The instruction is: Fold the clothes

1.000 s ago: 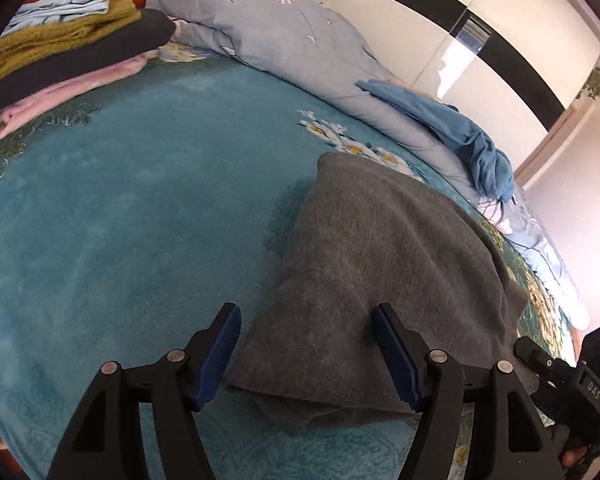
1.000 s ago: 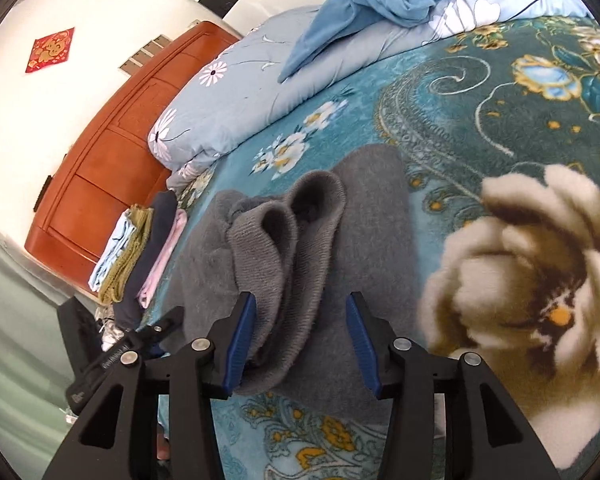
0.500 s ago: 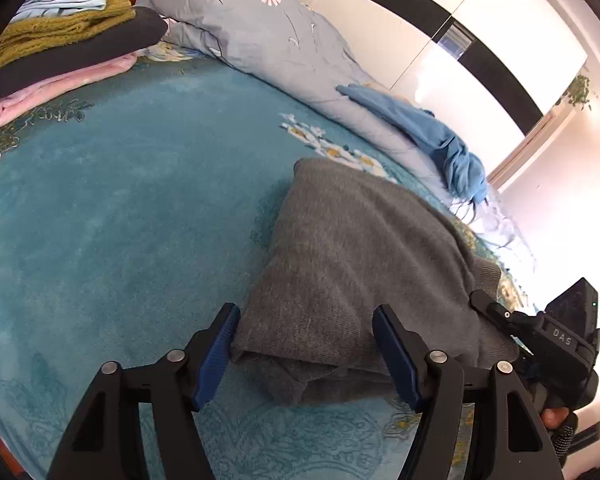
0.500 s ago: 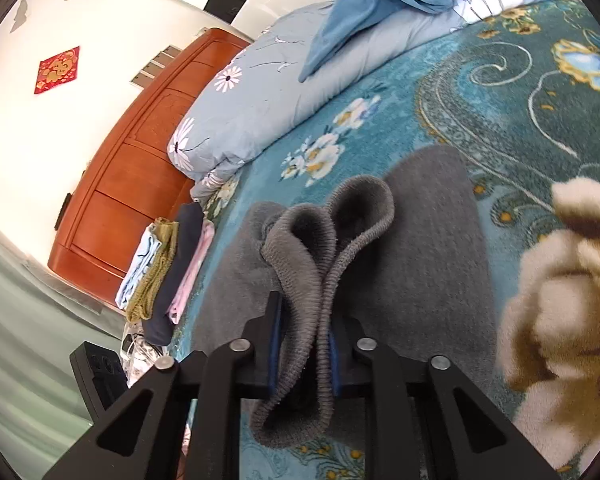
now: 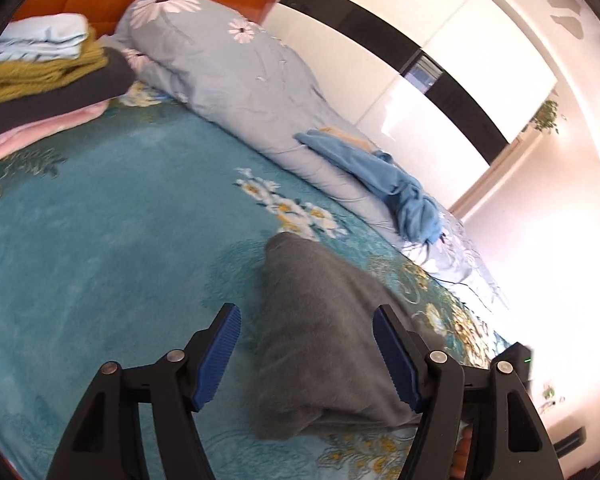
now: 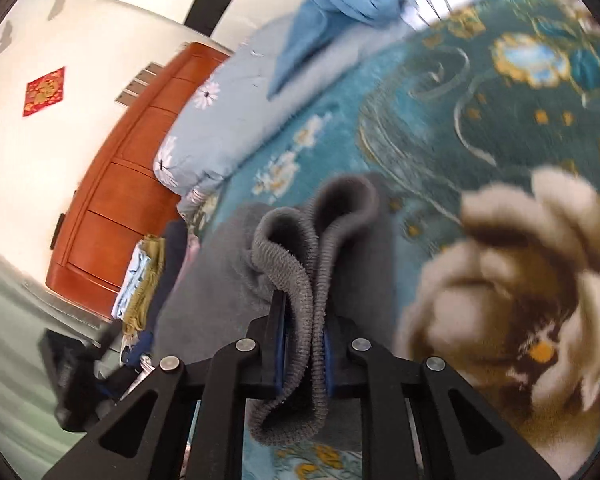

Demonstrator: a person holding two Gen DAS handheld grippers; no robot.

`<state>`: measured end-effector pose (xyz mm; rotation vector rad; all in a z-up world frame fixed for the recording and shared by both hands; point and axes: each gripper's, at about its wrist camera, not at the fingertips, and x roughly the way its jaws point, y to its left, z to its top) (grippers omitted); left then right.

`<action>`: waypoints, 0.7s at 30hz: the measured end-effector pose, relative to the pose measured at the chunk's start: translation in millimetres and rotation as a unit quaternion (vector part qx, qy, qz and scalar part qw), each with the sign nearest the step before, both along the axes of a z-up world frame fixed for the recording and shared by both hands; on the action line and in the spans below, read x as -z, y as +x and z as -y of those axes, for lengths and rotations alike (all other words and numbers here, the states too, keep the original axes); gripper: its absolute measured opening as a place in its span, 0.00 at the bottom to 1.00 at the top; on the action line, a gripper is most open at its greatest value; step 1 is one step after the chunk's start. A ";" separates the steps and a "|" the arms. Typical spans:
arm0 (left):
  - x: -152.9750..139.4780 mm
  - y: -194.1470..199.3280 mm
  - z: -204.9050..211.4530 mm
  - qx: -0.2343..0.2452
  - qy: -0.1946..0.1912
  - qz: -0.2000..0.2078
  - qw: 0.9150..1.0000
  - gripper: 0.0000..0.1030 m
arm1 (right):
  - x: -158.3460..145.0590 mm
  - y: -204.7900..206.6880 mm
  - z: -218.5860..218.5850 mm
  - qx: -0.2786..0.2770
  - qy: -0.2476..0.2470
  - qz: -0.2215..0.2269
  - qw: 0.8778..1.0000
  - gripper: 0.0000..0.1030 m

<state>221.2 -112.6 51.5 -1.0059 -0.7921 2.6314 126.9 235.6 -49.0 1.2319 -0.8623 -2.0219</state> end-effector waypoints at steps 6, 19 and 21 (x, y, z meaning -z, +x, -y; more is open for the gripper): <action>2.6 -23.6 -42.0 0.067 -0.047 0.011 0.997 0.70 | -15.9 2.5 0.0 0.000 0.031 -0.020 0.999 0.20; 0.6 -16.9 -61.2 0.105 -0.098 -0.011 0.990 0.71 | -75.0 11.0 42.1 -0.071 0.162 -0.155 0.972 0.28; 9.7 -18.1 -60.5 0.106 -0.100 -0.003 0.989 0.71 | -70.1 8.3 45.6 -0.071 0.180 -0.158 0.968 0.28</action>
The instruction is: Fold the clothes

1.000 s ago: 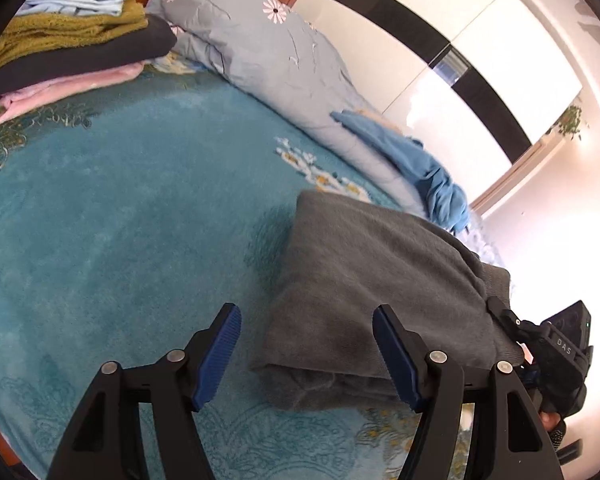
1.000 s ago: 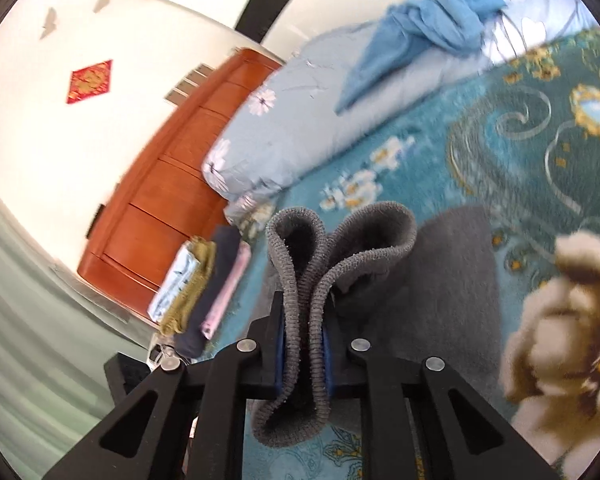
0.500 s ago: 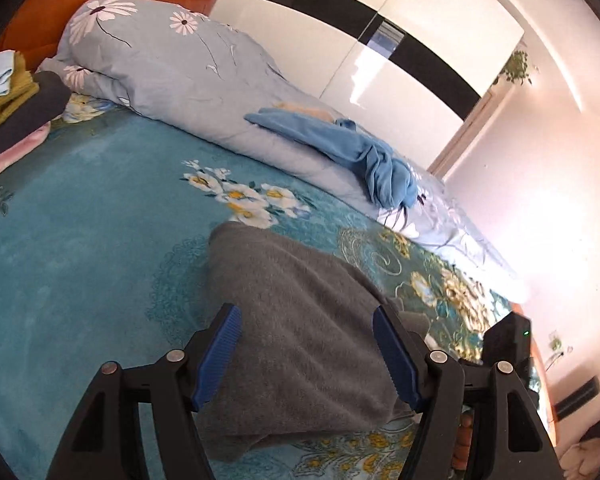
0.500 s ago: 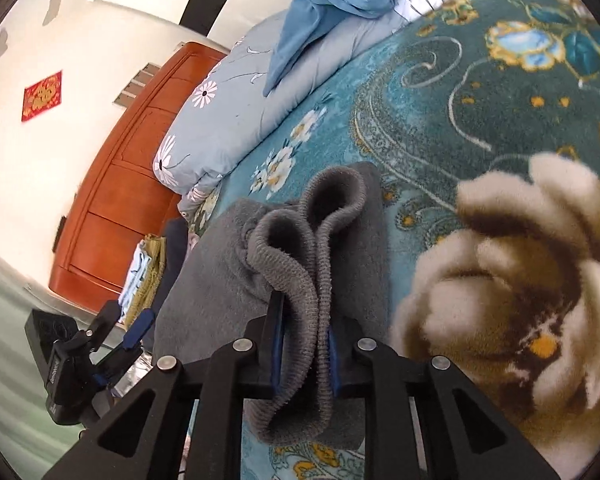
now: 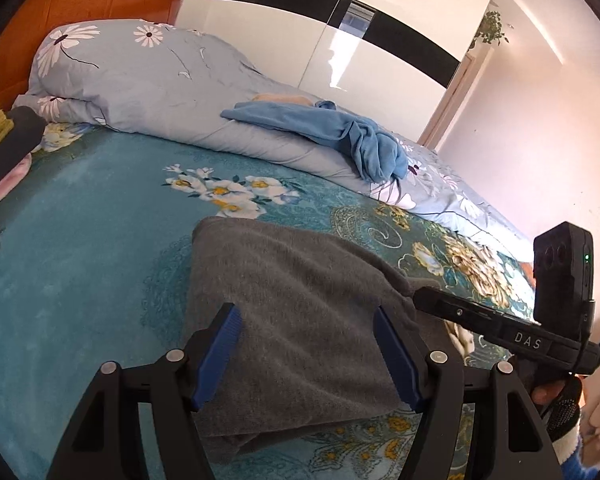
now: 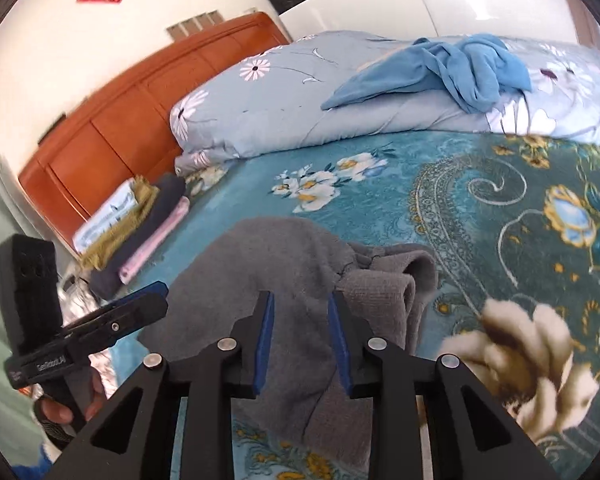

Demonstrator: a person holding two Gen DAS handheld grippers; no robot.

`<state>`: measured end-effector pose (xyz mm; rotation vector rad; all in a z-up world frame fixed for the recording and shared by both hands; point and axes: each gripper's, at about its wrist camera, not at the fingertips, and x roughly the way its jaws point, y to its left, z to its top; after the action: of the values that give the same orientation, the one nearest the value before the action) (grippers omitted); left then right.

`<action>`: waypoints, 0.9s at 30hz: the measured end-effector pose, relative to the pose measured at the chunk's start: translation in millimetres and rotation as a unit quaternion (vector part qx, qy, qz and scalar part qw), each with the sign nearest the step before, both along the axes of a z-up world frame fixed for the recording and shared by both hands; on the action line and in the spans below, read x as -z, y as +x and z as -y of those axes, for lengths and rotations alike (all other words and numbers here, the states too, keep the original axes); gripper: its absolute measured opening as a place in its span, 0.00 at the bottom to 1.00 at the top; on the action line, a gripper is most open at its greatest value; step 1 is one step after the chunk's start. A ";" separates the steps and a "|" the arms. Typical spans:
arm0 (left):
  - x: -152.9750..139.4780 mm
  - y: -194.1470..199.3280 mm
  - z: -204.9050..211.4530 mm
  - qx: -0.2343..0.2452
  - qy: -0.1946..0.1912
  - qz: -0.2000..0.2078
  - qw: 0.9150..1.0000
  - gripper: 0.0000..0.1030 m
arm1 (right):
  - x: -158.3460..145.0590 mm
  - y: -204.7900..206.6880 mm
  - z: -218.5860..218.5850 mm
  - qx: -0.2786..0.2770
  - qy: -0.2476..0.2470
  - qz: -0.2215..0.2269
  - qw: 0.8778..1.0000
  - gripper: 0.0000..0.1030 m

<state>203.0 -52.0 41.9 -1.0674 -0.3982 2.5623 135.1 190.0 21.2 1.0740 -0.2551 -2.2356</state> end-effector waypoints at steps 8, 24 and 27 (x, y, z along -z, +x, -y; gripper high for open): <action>30.2 2.1 11.8 -0.006 0.032 0.025 0.999 0.70 | 33.9 -14.1 -5.8 0.017 -0.011 0.050 0.999 0.28; 11.3 0.3 38.0 -0.033 0.041 0.028 0.998 0.75 | 19.6 5.5 -42.3 0.050 -0.055 0.033 0.997 0.58; 29.1 -15.3 56.4 -0.061 0.052 0.070 0.994 0.78 | 35.6 1.9 -54.1 0.063 -0.069 0.068 0.993 0.61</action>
<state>187.8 -108.5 12.7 -1.2231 -0.6453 2.5456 137.1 244.1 -14.5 1.1653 -0.5409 -2.2201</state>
